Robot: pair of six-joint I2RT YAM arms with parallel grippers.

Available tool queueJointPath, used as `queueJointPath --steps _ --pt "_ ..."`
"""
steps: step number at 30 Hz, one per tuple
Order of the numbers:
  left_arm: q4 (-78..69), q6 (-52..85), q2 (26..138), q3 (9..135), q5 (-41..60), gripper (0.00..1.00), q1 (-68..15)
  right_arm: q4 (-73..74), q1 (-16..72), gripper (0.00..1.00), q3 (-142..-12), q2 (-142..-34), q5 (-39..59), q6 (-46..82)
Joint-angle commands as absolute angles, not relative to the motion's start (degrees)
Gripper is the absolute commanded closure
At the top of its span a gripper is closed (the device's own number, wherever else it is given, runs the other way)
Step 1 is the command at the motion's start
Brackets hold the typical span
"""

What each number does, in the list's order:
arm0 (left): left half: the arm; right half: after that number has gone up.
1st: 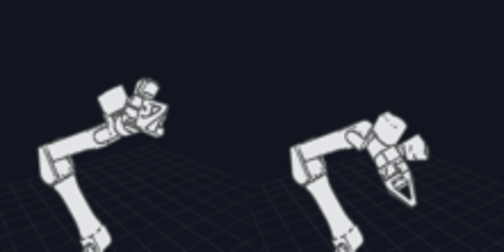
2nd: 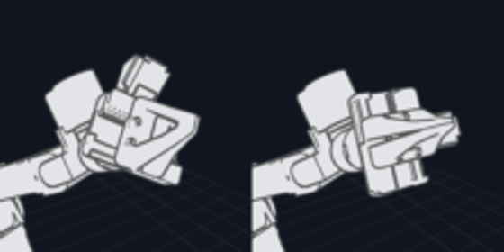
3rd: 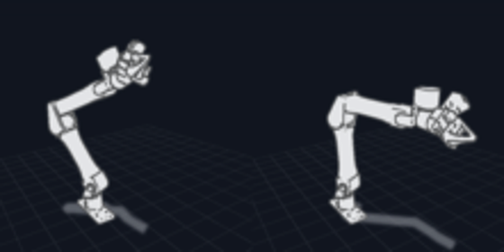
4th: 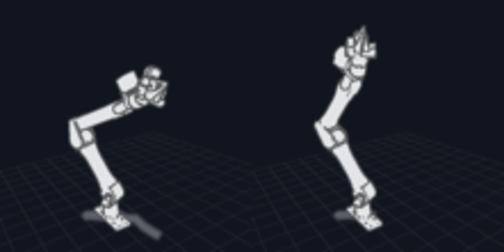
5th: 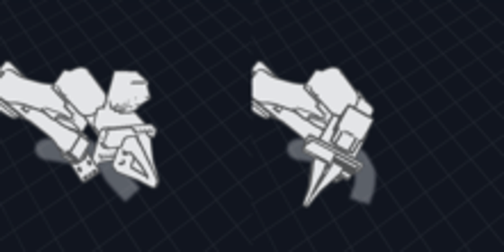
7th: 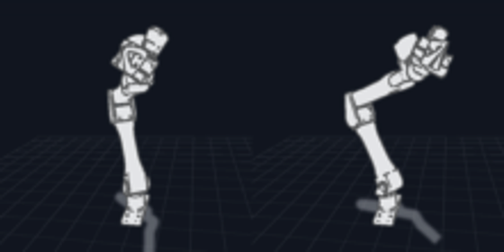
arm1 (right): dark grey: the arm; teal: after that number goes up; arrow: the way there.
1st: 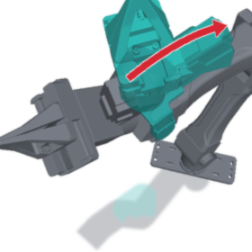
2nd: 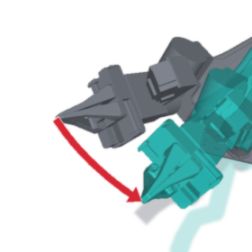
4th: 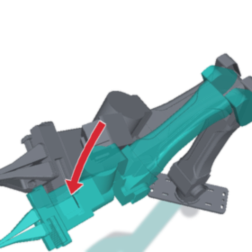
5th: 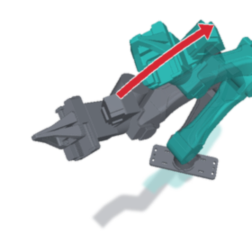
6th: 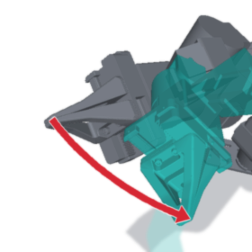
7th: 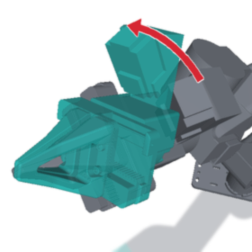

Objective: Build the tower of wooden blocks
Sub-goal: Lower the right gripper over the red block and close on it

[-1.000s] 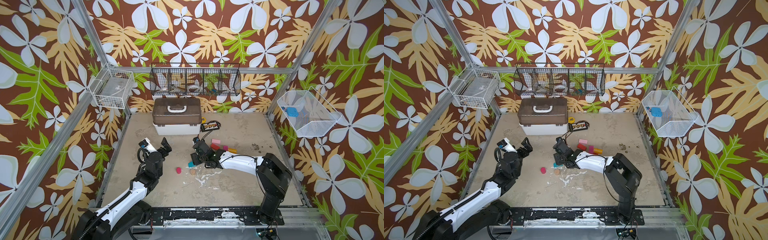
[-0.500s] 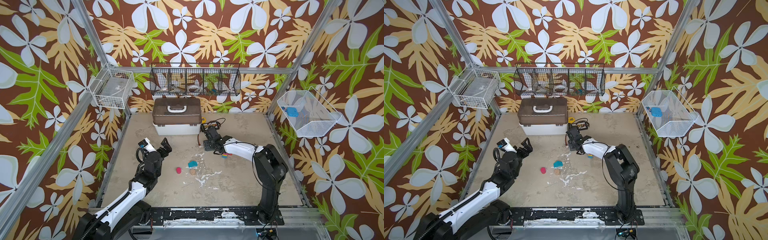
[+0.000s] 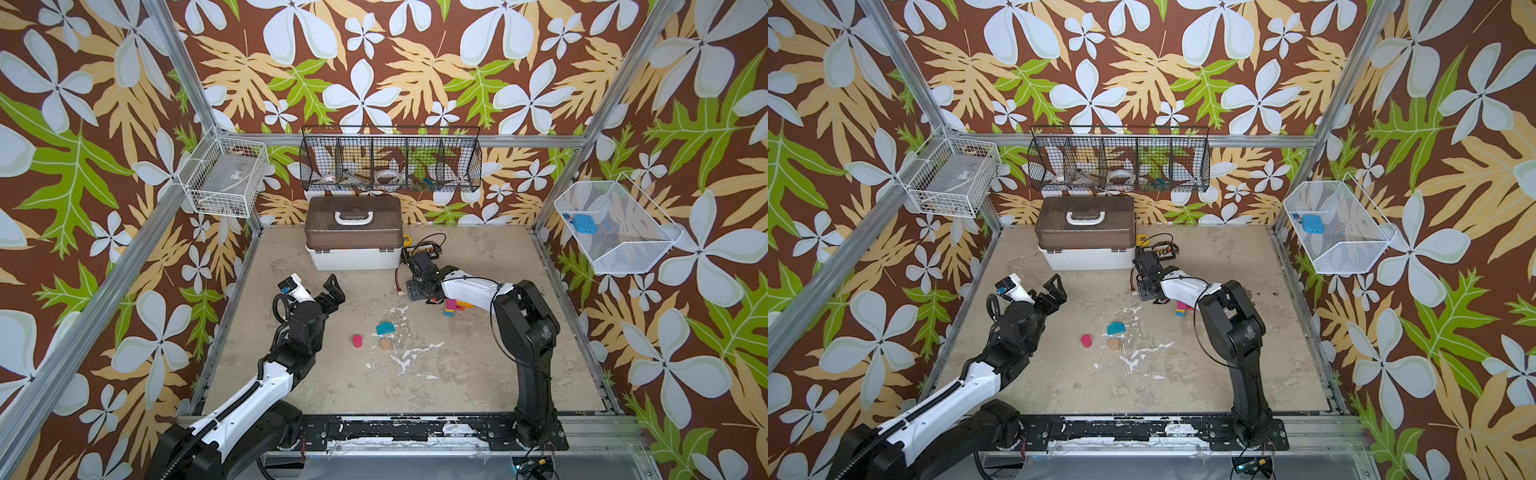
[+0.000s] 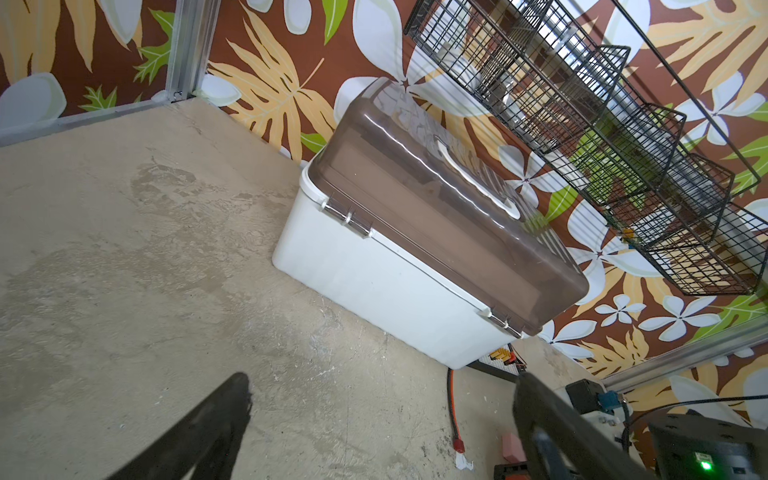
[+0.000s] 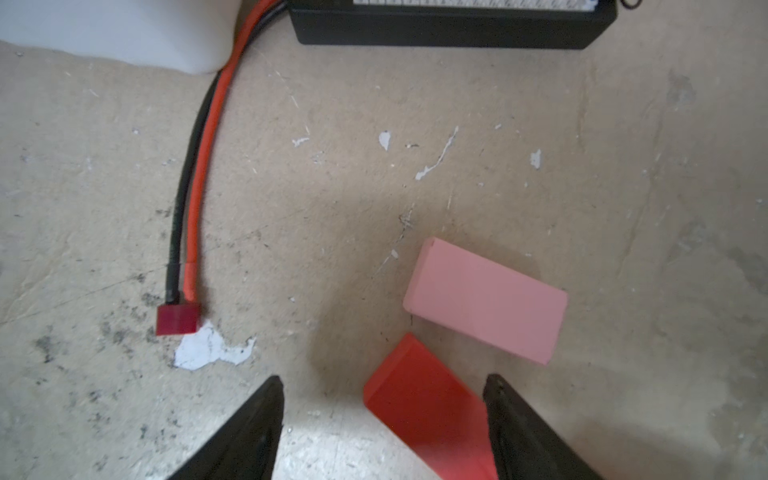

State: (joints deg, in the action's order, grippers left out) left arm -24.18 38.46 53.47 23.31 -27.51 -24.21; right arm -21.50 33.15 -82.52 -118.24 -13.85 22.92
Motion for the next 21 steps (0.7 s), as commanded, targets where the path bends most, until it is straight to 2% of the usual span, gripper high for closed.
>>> queueJointPath --steps 1,8,21 --pt "-23.82 38.06 53.44 23.91 -27.25 0.00 -24.16 -22.85 32.96 0.23 -83.14 -118.89 -13.59 22.32" --pt "-23.82 37.94 53.44 23.99 -27.15 0.00 -24.17 -22.41 32.78 0.23 -82.72 -119.28 -10.67 21.63" --pt "-23.74 37.99 53.36 24.17 -26.73 0.00 -24.17 -19.42 34.35 0.32 -74.80 -112.43 -6.67 22.67"
